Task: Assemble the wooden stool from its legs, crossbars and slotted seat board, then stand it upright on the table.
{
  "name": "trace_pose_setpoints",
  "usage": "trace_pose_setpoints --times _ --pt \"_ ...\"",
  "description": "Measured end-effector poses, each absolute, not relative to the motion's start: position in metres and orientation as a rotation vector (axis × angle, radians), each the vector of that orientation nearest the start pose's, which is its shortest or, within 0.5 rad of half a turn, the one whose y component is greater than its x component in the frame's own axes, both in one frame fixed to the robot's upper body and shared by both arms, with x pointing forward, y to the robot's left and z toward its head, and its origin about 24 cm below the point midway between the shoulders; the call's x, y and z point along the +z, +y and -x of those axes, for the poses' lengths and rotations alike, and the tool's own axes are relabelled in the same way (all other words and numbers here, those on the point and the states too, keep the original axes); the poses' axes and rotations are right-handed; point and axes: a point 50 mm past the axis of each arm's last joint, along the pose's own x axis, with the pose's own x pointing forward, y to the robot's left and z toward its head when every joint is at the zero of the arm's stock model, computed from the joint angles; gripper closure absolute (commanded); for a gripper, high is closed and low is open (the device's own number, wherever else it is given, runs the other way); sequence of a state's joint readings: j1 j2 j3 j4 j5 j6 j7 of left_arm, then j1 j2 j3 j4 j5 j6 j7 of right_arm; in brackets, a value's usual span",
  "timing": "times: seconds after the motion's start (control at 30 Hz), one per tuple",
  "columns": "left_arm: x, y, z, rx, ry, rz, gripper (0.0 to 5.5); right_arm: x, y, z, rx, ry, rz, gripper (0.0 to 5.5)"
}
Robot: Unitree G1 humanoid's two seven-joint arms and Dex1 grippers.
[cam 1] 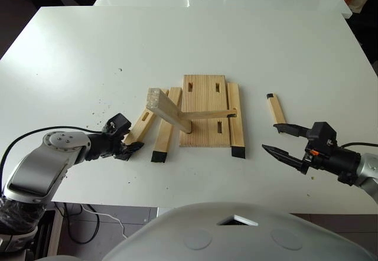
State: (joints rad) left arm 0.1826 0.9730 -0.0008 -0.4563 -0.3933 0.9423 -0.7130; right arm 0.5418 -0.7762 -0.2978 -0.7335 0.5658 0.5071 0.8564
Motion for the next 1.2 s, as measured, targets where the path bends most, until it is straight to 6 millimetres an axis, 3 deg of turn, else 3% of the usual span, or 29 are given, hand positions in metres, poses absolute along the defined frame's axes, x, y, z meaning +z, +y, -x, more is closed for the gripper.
trace_pose_setpoints --times 0.07,0.33,0.5,0.57,0.7,0.8,0.9,1.07,1.2 --pt "0.072 0.252 -0.186 -0.656 0.918 -0.341 2.21 0.113 -0.217 -0.137 0.925 0.410 0.180 2.03" --pt "0.068 0.251 -0.198 -0.619 0.885 -0.265 3.34 0.111 -0.215 -0.142 0.940 0.403 0.194 2.03" --pt "0.075 0.253 -0.211 -0.609 0.879 -0.125 3.43 0.113 -0.220 -0.146 0.931 0.399 0.207 2.03" --pt "0.093 0.258 -0.233 -0.583 0.785 -0.093 3.44 0.114 -0.221 -0.148 0.925 0.388 0.213 2.03" --pt "0.163 0.269 -0.283 -0.494 0.425 -0.155 3.44 0.117 -0.227 -0.156 0.898 0.370 0.222 2.03" --pt "0.212 0.254 -0.294 -0.553 0.165 -0.133 3.44 0.124 -0.236 -0.164 0.858 0.336 0.238 2.03" --pt "0.238 0.219 -0.288 -0.742 -0.009 -0.038 3.44 0.140 -0.241 -0.173 0.843 0.270 0.186 2.03" --pt "0.280 0.170 -0.253 -1.108 -0.218 0.027 3.44 0.182 -0.242 -0.189 0.911 0.134 0.072 2.03" --pt "0.286 0.153 -0.228 -1.313 -0.246 0.075 3.44 0.216 -0.233 -0.193 1.051 0.050 -0.039 2.03"
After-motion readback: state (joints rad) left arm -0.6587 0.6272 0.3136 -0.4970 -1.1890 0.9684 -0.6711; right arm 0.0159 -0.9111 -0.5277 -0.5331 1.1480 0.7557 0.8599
